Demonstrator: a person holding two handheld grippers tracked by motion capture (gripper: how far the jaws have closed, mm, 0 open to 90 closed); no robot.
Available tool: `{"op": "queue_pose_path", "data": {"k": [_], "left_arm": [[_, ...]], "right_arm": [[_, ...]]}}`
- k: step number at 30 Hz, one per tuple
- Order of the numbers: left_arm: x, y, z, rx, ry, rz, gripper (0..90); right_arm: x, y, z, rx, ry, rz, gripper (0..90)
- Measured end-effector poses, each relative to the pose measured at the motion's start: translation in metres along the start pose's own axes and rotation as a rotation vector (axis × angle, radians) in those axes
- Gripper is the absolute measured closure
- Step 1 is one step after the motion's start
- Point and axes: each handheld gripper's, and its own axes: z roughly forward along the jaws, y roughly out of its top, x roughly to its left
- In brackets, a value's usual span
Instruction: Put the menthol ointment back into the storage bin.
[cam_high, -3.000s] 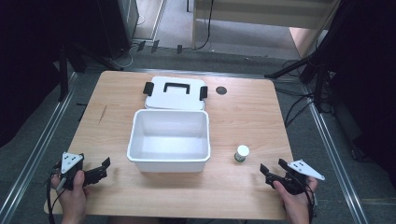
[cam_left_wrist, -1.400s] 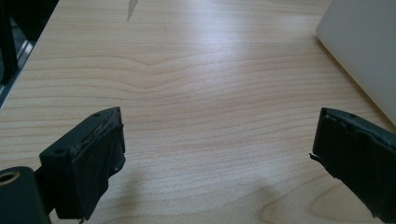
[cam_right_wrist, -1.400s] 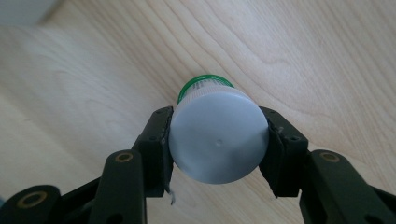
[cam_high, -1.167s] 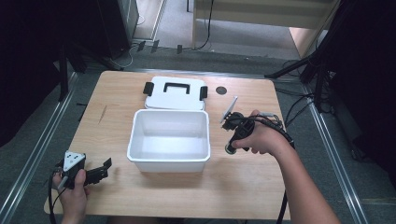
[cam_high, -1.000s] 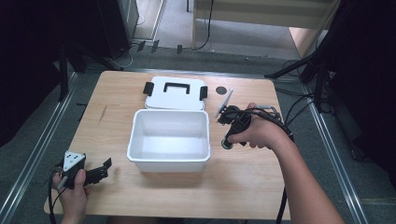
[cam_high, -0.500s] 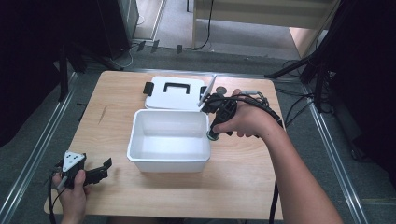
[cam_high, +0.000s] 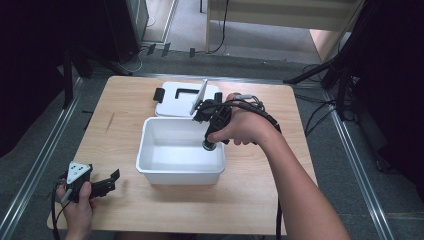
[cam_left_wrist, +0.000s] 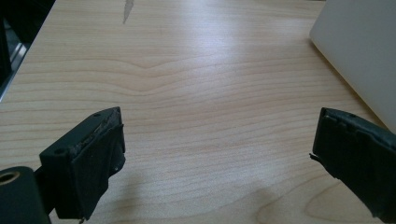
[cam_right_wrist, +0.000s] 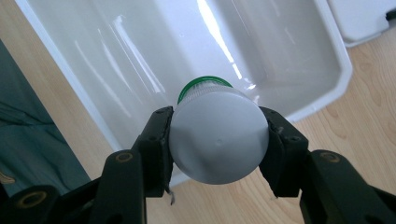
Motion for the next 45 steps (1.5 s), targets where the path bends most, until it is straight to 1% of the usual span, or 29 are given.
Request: {"op": "queue_pose_path", "data": {"k": [3,6,7,8,10,11,12,13,15,17,18,19,21,22,24,25,26,27,28,31,33,34,35,38,39,40,43,44,45], "left_arm": [[0.000,0.000,0.000,0.000,-0.001,0.000,3.2],[0.000,0.000,0.000,0.000,-0.001,-0.001,3.2],[0.000,0.000,0.000,0.000,-0.001,-0.001,3.2],[0.000,0.000,0.000,0.002,-0.002,0.000,3.2],[0.000,0.000,0.000,0.002,-0.001,-0.001,3.2],[0.000,0.000,0.000,0.005,-0.001,-0.002,3.2],[0.000,0.000,0.000,0.005,-0.001,-0.002,3.2],[0.000,0.000,0.001,0.008,0.000,-0.003,3.2],[0.000,0.000,0.001,0.009,0.000,-0.003,3.2],[0.000,0.000,0.001,0.009,0.000,-0.002,3.2],[0.000,0.000,0.001,0.009,0.000,-0.002,3.2],[0.000,0.000,0.001,0.010,-0.001,-0.002,3.2],[0.000,0.001,0.001,0.012,-0.001,-0.002,3.2],[0.000,0.000,0.001,0.010,-0.001,0.000,3.2],[0.000,0.000,0.001,0.010,-0.001,0.001,3.2],[0.000,0.000,0.001,0.011,-0.001,0.000,3.2],[0.000,0.000,0.001,0.011,-0.003,-0.002,3.2],[0.000,0.000,0.001,0.011,-0.003,-0.002,3.2],[0.000,0.001,0.001,0.012,-0.004,-0.001,3.2],[0.000,0.001,0.001,0.016,-0.004,0.002,3.3],[-0.001,0.001,0.001,0.015,0.001,0.008,3.3],[-0.001,0.001,0.002,0.014,0.000,0.013,3.2],[-0.001,0.001,0.001,0.016,0.002,0.016,3.3],[-0.001,0.000,0.001,0.013,0.001,0.011,3.3],[-0.001,0.000,0.001,0.013,0.001,0.011,3.3],[-0.001,0.001,0.001,0.013,0.002,0.008,3.3],[-0.001,0.001,0.002,0.014,-0.001,0.012,3.3],[-0.001,0.001,0.002,0.014,-0.001,0.012,3.3],[-0.001,0.001,0.002,0.014,-0.001,0.013,3.3]], "right_arm": [[0.002,0.006,0.008,0.002,0.007,-0.002,51.4],[0.002,0.011,0.021,0.008,0.019,-0.019,51.3],[0.002,0.011,0.021,0.008,0.019,-0.019,51.3],[0.003,0.014,0.030,0.010,0.023,-0.022,51.3],[0.004,0.015,0.034,0.011,0.025,-0.028,51.3],[0.006,0.018,0.045,0.020,0.029,-0.032,51.3],[0.006,0.018,0.045,0.020,0.029,-0.032,51.3],[0.007,0.021,0.054,0.026,0.025,-0.044,51.3],[0.008,0.024,0.064,0.034,0.025,-0.056,51.3],[0.010,0.028,0.072,0.042,0.032,-0.063,51.3],[0.010,0.028,0.072,0.042,0.032,-0.063,51.3],[0.012,0.031,0.081,0.053,0.029,-0.069,51.2],[0.013,0.033,0.084,0.056,0.026,-0.076,51.2],[0.015,0.037,0.094,0.077,0.003,-0.081,51.3],[0.016,0.039,0.101,0.099,-0.012,-0.091,51.2],[0.016,0.039,0.101,0.099,-0.012,-0.091,51.2],[0.018,0.041,0.109,0.119,-0.024,-0.100,51.9],[0.018,0.042,0.111,0.124,-0.024,-0.102,53.0],[0.018,0.043,0.112,0.122,-0.011,-0.097,54.4],[0.017,0.043,0.112,0.109,-0.011,-0.086,55.1],[0.016,0.043,0.113,0.112,-0.008,-0.083,53.0],[0.015,0.041,0.113,0.105,-0.002,-0.089,51.3],[0.016,0.041,0.112,0.102,0.001,-0.082,50.4],[0.014,0.038,0.106,0.066,0.011,-0.070,47.5],[0.014,0.038,0.106,0.066,0.011,-0.070,47.5],[0.012,0.035,0.098,0.026,0.015,-0.060,43.2],[0.009,0.030,0.085,-0.030,0.011,-0.038,39.0],[0.009,0.030,0.085,-0.030,0.011,-0.038,39.0],[0.007,0.025,0.076,-0.074,0.008,-0.030,36.9]]}}
